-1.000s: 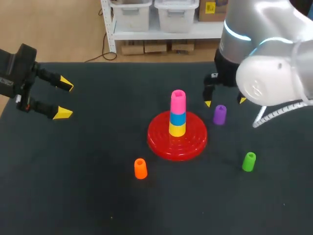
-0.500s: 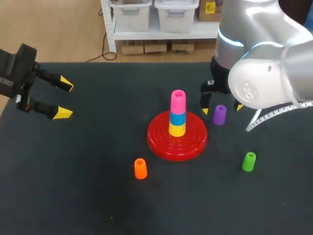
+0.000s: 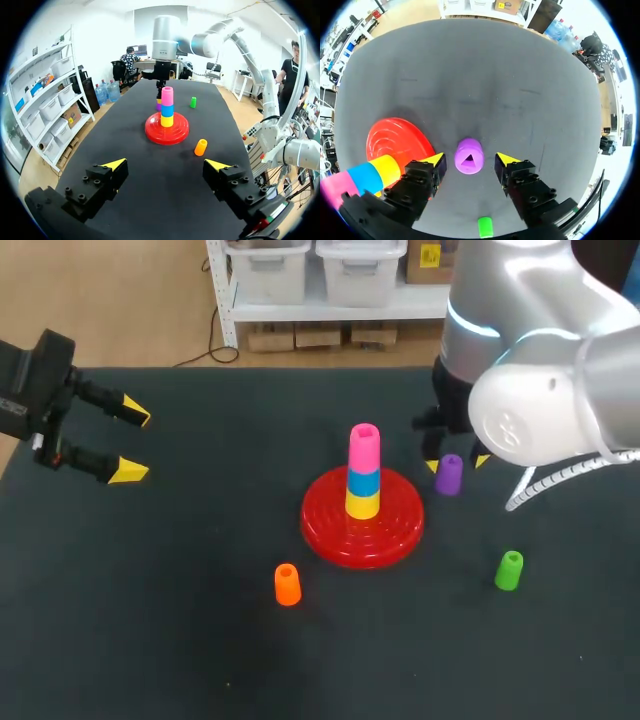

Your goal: Pick up and stack the cylinders on the red base in this order: pink,purple,orange,green

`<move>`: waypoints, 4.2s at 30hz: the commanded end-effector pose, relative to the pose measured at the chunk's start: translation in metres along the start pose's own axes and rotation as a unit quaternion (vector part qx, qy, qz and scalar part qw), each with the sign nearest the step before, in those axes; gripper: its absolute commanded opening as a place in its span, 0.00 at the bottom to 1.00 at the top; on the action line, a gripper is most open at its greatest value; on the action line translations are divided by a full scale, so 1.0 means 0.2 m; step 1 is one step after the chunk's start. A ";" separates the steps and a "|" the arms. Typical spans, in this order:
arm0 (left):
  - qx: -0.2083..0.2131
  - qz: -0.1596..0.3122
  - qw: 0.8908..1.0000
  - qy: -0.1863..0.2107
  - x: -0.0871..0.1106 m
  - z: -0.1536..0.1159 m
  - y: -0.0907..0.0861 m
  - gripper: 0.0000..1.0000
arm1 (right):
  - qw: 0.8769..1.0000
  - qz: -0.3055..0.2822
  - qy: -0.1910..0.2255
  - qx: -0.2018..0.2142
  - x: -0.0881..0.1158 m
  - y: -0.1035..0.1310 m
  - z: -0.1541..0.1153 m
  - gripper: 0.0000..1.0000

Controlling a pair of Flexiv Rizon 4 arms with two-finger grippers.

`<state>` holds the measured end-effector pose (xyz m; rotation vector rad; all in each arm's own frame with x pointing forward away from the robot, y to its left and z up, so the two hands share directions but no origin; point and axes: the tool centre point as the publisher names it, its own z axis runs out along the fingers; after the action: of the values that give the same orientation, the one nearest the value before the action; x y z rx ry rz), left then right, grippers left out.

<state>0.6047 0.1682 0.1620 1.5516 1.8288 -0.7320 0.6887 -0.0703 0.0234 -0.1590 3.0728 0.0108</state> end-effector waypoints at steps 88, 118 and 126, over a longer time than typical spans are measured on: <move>-0.001 0.002 1.000 -0.002 0.01 0.00 0.00 1.00 | 0.964 -0.236 -0.117 -0.036 0.23 0.63 -0.98 0.00; -0.001 0.002 1.000 -0.002 0.01 0.00 0.00 1.00 | 0.980 -0.199 0.003 0.011 0.14 0.66 -0.87 0.00; -0.001 0.002 1.000 -0.002 0.01 0.00 0.00 1.00 | 0.980 -0.200 0.008 0.009 0.17 0.69 -0.84 0.00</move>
<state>0.6047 0.1682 0.1620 1.5516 1.8288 -0.7320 0.6311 0.0600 0.1914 -0.7754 2.9965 -0.0385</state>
